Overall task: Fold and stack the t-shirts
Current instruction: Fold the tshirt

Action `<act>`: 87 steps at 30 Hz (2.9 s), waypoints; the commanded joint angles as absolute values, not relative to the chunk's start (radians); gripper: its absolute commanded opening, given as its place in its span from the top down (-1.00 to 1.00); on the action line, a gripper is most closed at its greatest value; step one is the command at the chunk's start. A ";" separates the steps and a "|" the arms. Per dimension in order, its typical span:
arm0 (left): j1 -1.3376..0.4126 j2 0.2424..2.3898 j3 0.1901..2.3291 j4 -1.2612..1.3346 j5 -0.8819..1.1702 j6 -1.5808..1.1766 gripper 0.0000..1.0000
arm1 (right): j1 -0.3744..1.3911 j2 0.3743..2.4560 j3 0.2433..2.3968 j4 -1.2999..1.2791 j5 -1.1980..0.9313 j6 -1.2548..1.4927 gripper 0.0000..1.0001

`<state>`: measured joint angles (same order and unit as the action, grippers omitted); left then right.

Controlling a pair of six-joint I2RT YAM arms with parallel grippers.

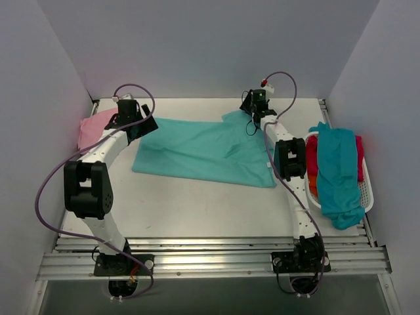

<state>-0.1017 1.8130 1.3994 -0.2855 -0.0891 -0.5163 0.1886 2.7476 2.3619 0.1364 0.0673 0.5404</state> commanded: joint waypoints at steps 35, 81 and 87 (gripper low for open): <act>0.031 2.516 2.225 -0.426 -0.044 -0.577 -0.88 | 0.169 2.706 2.220 0.160 -0.034 0.588 1.00; -0.021 2.571 2.350 -0.531 -0.021 -0.568 0.95 | 0.149 2.594 2.119 0.219 -0.057 0.603 1.00; -0.021 2.490 2.289 -0.508 -0.018 -0.551 0.95 | 0.161 2.504 2.066 0.233 -0.049 0.597 1.00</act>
<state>-0.0299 2.5862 2.2948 -0.5240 -0.0170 -0.5800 0.1524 2.6190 2.0876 0.2619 -0.0566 0.6197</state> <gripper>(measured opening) 0.043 0.008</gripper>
